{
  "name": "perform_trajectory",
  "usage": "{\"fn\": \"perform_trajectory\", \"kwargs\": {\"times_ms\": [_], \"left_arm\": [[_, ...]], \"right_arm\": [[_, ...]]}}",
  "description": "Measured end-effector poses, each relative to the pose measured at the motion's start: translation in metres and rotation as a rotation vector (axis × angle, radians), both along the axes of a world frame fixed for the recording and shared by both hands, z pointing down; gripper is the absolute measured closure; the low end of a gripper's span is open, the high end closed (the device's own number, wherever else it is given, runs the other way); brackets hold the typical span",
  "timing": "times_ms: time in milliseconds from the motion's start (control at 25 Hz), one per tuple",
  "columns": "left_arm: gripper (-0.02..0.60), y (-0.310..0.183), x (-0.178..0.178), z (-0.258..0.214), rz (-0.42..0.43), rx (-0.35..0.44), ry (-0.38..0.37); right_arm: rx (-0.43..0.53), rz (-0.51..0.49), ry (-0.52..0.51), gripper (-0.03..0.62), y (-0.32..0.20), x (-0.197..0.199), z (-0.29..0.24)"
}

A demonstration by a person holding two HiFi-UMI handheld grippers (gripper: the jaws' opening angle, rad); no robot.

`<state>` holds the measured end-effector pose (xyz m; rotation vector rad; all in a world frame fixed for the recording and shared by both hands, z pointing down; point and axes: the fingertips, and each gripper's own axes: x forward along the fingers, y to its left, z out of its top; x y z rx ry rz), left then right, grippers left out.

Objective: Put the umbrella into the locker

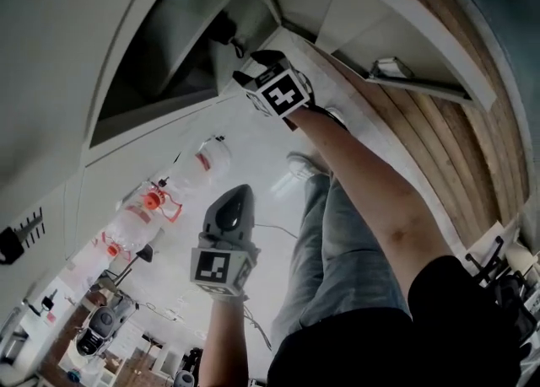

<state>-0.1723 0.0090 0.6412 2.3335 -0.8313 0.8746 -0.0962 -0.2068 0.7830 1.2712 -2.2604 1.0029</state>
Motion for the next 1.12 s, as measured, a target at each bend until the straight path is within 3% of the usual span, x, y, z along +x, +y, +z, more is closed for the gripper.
{"fn": "perform_trajectory", "kwargs": {"times_ms": [280,680,1000,1120], "left_arm": [[0.572,0.002,0.016,-0.040,0.029,0.028,0.029],[0.572,-0.017,0.029,-0.122,0.025,0.165,0.059],[0.572,-0.029,0.031,-0.205,-0.048,0.262,0.117],[0.572,-0.031,0.025,-0.240,-0.066,0.334,0.130]], "right_arm": [[-0.026,0.001,-0.021,0.381,0.065,0.025,-0.043],[0.163,0.039,-0.127,0.484,0.100,0.036,-0.196],[0.287,-0.017,-0.101,0.534,0.125,0.037,-0.308],[0.327,-0.047,-0.080,0.546,0.134,0.037,-0.344]]}}
